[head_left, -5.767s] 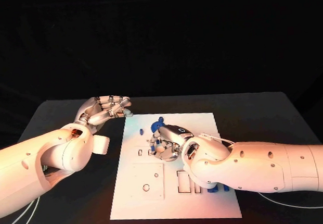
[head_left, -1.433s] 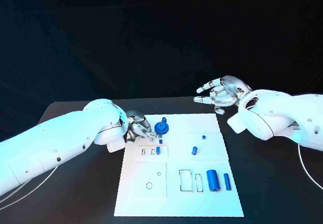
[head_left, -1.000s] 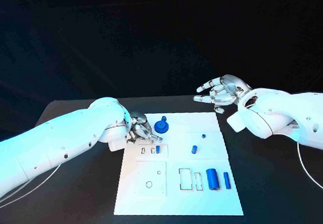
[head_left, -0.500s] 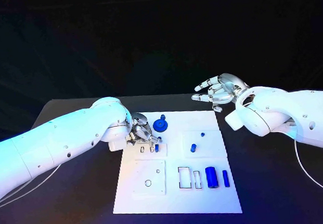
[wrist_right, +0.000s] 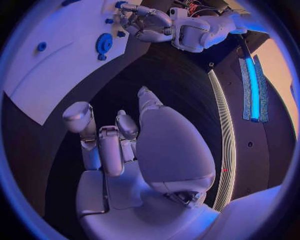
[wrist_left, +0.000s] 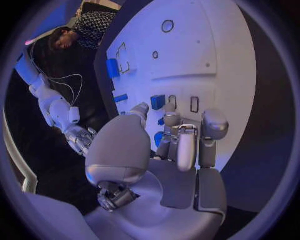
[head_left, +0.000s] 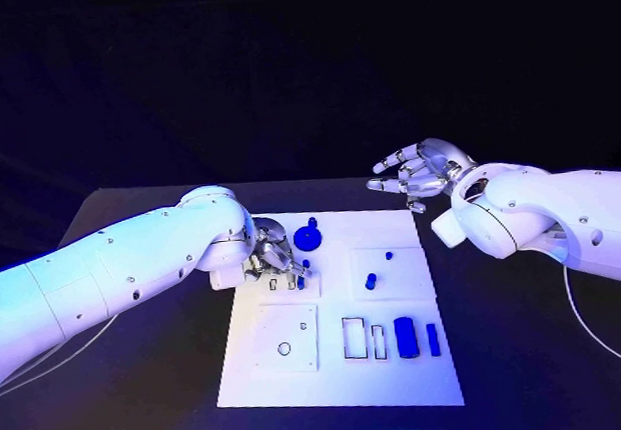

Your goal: Assemble the parts on the task board

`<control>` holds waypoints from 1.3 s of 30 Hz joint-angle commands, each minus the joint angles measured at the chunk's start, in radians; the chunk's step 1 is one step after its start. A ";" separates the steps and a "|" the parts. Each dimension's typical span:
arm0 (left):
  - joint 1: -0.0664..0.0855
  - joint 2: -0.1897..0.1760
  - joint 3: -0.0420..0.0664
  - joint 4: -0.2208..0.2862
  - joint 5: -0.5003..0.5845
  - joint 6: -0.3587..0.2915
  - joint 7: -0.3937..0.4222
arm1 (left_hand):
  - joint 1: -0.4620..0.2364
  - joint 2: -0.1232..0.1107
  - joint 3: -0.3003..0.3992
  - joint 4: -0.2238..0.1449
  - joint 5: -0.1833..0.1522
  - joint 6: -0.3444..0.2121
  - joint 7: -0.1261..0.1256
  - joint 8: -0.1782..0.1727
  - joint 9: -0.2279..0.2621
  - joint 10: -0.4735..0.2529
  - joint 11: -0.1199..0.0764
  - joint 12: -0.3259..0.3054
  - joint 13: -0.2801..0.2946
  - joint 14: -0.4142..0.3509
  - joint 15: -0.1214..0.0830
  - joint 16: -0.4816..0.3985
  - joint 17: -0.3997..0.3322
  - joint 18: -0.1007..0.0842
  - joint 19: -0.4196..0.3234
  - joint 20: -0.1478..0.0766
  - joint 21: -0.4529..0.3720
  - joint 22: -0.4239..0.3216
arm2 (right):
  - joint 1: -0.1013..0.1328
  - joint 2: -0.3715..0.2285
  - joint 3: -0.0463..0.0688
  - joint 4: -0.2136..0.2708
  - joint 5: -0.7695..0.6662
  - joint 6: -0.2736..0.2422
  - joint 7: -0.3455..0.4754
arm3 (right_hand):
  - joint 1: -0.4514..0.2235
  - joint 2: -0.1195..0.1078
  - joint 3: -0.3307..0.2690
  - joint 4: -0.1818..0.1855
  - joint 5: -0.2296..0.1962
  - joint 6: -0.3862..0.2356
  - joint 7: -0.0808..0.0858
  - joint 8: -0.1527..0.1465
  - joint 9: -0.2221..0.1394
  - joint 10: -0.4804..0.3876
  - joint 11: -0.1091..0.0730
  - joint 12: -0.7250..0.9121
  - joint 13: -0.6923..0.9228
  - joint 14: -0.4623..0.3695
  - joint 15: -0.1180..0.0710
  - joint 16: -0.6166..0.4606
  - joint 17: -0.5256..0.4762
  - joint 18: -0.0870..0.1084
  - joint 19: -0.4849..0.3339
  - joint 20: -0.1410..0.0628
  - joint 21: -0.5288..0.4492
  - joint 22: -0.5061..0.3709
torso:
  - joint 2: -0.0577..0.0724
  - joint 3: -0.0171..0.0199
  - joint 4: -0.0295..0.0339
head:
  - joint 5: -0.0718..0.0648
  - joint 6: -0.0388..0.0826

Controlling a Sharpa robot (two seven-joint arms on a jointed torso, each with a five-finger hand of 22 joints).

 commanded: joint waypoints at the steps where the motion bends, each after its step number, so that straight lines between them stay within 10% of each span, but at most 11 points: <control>1: 0.001 0.005 0.000 0.000 0.014 0.028 0.008 | 0.007 0.006 0.004 -0.005 0.003 0.001 -0.003 -0.004 0.002 -0.002 -0.001 0.001 0.002 0.073 0.002 0.007 0.179 -0.017 0.009 0.001 0.004 0.001 | 0.000 0.002 0.000 -0.001 -0.018 0.015 -0.006 | -0.005 0.007 0.007 0.000 -0.005 -0.005 0.003 0.006 -0.001 -0.006 0.000 0.000 0.000 0.042 0.008 -0.005 0.039 0.008 -0.003 -0.001 -0.004 0.001 | -0.001 0.0003 0.0016 | -0.001 -0.002; 39: 0.001 0.012 -0.002 -0.008 0.021 0.047 0.018 | 0.095 0.036 0.060 -0.006 0.006 0.026 -0.018 0.000 0.028 0.019 -0.014 0.012 0.021 0.079 -0.009 0.013 0.196 -0.019 0.004 -0.003 0.019 0.017 | -0.002 0.012 0.000 -0.009 -0.019 0.025 -0.012 | -0.005 0.012 0.011 -0.001 -0.006 -0.002 0.002 0.010 -0.001 -0.004 -0.001 0.002 0.001 0.042 0.007 -0.005 0.038 0.009 -0.005 -0.001 -0.009 -0.002 | -0.001 0.0006 0.0009 | -0.004 -0.012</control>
